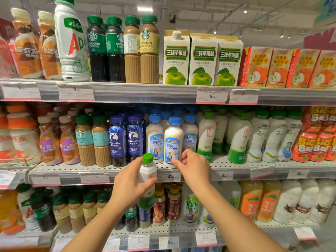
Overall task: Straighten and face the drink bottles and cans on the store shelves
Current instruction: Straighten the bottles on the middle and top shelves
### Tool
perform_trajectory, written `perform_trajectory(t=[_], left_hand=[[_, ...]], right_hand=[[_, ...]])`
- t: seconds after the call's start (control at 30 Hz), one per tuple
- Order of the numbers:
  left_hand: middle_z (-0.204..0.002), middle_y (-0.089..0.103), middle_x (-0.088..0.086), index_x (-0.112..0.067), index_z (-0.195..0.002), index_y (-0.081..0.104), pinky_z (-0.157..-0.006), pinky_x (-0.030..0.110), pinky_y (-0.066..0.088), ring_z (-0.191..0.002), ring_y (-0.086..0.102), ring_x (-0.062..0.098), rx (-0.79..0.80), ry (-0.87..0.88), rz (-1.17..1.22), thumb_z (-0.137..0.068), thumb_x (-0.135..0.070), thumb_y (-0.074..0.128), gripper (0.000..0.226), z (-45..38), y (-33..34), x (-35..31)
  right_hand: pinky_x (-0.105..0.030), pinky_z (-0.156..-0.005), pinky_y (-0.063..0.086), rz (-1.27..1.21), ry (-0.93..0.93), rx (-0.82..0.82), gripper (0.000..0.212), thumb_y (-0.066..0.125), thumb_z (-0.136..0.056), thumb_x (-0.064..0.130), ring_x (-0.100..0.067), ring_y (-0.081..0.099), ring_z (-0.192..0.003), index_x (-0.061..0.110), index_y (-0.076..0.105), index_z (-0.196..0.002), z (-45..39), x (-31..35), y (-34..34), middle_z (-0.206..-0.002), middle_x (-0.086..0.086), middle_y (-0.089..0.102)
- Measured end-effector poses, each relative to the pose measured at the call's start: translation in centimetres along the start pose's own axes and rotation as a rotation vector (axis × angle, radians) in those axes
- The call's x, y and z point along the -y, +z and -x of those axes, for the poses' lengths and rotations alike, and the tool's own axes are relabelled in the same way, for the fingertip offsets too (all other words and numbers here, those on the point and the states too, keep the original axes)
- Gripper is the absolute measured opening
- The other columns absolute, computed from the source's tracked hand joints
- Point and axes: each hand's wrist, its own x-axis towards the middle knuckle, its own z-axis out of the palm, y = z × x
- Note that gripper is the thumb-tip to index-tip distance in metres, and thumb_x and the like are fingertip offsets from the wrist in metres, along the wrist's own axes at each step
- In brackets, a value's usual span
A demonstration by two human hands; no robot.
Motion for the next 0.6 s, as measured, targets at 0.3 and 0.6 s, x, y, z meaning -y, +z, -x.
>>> perform_trajectory(t=[0.3, 0.6], left_hand=[[-0.113, 0.066, -0.023, -0.043, -0.13, 0.052, -0.082, 0.033, 0.051, -0.098, 0.06, 0.002, 0.005, -0.019, -0.037, -0.077, -0.057, 0.075, 0.059, 0.1, 0.0, -0.4], [-0.114, 0.065, -0.025, -0.045, -0.133, 0.05, -0.079, 0.03, 0.05, -0.098, 0.06, 0.001, 0.011, -0.009, -0.044, -0.077, -0.059, 0.075, 0.063, -0.1, -0.1, -0.1]], right_hand=[[-0.035, -0.073, 0.056, 0.048, 0.032, 0.048, 0.036, 0.063, -0.09, 0.062, -0.023, 0.067, -0.088, 0.026, 0.067, -0.099, -1.1, 0.4, 0.0, -0.089, 0.006, 0.072], [-0.032, -0.07, 0.052, 0.102, -0.066, 0.056, 0.032, 0.057, -0.097, 0.056, -0.023, 0.065, -0.086, 0.026, 0.069, -0.095, -2.7, 1.2, -2.5, -0.091, 0.004, 0.07]])
